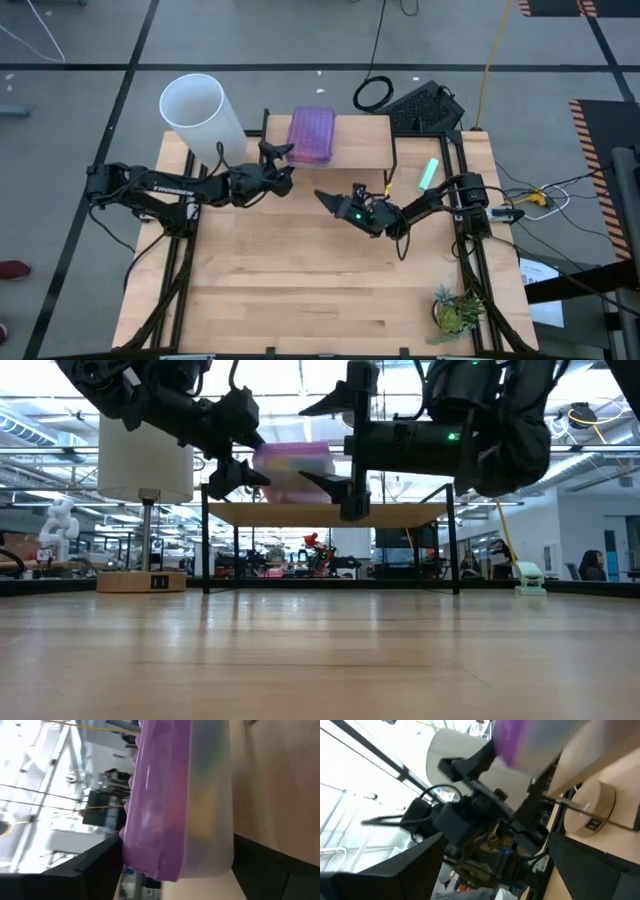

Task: Pack school essentials
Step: Put the supply box on the shelf

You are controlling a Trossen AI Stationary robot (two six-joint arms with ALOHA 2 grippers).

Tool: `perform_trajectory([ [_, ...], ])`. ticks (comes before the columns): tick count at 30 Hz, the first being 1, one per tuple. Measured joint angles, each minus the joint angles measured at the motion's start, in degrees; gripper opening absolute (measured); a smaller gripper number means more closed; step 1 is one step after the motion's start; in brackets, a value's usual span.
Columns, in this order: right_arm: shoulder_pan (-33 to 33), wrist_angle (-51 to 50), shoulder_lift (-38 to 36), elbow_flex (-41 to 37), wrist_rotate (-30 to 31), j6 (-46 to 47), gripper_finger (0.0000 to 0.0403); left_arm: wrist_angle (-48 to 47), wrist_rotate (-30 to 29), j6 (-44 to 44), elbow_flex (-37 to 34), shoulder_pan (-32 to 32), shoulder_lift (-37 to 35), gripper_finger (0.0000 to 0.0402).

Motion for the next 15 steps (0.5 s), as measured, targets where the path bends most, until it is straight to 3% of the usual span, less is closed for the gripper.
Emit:
perform_trajectory([
  [9,2.8,0.3,0.0,-3.0,0.1,-0.9,0.0346,-4.6,1.0,-6.5,-0.3,-0.2,0.2,0.0375],
  [15,3.1,0.3,-0.1,-3.7,1.8,-0.7,0.0346,-2.3,1.0,-9.2,-0.2,-0.5,0.2,0.0391],
])
